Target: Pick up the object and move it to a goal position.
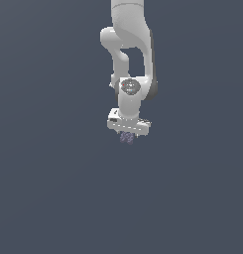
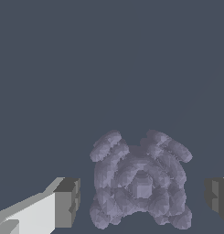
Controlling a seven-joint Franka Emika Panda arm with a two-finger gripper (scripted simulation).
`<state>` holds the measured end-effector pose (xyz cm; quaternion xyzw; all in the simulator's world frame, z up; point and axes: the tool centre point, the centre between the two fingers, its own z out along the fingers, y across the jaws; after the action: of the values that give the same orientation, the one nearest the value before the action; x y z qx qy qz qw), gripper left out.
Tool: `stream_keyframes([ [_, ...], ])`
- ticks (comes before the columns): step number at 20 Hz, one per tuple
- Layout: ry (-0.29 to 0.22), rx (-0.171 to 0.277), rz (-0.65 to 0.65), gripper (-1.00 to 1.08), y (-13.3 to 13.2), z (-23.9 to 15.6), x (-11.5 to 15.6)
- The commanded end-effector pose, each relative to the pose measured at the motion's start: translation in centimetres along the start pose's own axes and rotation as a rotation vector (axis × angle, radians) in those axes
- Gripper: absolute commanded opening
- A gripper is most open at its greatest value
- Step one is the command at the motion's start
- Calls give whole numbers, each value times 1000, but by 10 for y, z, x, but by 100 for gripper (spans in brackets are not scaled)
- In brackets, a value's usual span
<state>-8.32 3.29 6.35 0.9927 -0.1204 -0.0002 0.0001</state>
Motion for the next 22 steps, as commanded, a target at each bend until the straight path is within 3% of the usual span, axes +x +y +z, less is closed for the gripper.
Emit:
stream_keyframes([
  [1, 0, 0, 1, 100, 0, 11, -1],
  [8, 0, 0, 2, 100, 0, 24, 0],
  [9, 0, 0, 2, -100, 0, 24, 0],
  [22, 2, 1, 2, -100, 2, 23, 2],
])
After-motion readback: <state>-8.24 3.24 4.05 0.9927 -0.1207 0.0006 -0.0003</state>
